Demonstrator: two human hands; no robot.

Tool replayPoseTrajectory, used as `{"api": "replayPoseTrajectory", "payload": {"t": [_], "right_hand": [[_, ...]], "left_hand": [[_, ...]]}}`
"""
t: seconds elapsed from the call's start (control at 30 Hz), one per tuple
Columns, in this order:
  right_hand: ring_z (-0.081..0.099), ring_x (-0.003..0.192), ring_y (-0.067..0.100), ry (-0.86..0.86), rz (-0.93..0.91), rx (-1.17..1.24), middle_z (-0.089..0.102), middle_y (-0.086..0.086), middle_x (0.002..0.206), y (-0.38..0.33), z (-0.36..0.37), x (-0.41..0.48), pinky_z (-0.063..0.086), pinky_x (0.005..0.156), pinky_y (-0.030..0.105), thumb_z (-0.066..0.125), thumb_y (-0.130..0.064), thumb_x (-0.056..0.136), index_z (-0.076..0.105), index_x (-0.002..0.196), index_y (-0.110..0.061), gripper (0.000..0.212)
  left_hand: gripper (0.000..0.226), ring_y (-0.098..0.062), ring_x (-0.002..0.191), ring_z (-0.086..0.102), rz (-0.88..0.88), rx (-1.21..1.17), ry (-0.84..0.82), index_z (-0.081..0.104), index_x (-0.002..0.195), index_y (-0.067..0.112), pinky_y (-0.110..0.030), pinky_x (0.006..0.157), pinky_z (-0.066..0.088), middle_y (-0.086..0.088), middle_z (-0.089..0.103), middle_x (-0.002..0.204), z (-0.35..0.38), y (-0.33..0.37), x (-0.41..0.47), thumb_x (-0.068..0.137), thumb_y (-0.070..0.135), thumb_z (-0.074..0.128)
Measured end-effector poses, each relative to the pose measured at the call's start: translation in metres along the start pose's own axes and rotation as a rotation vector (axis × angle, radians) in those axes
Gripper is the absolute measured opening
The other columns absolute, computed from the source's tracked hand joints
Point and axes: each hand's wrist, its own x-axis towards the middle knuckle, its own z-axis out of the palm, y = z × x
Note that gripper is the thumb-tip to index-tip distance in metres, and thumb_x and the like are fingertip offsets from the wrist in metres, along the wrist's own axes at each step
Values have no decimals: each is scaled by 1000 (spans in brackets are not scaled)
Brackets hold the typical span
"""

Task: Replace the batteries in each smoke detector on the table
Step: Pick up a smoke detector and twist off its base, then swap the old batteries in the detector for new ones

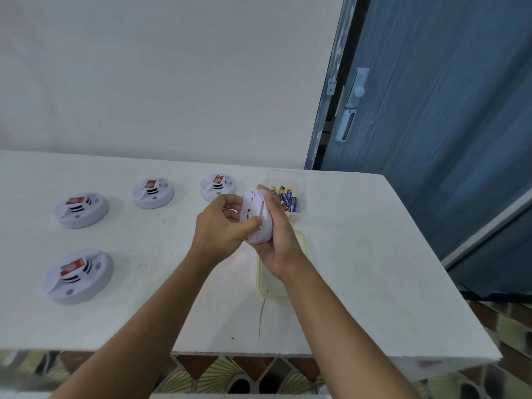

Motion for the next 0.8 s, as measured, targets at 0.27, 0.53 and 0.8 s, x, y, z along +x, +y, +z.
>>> {"api": "replayPoseTrajectory", "payload": {"t": [0.27, 0.53, 0.8], "right_hand": [[59, 112, 23, 88, 4, -29, 62, 6, 131, 1, -6, 9, 50, 86, 38, 59, -49, 95, 61, 128, -29, 39], [64, 99, 26, 126, 75, 171, 67, 9, 113, -4, -23, 7, 50, 88, 48, 53, -50, 94, 64, 125, -22, 42], [59, 111, 41, 48, 151, 291, 65, 20, 120, 1, -26, 2, 49, 91, 65, 45, -45, 94, 63, 125, -15, 47]], "left_hand": [[46, -9, 79, 64, -144, -204, 31, 63, 106, 21, -21, 63, 48, 3, 69, 97, -12, -14, 7, 62, 37, 69], [59, -20, 93, 51, -182, 653, -165, 56, 111, 14, -29, 71, 40, -3, 55, 104, -47, -65, 17, 65, 45, 78], [73, -29, 111, 48, -213, 795, -239, 50, 127, 13, -37, 91, 44, -9, 56, 119, -51, -81, 18, 68, 46, 76]]}}
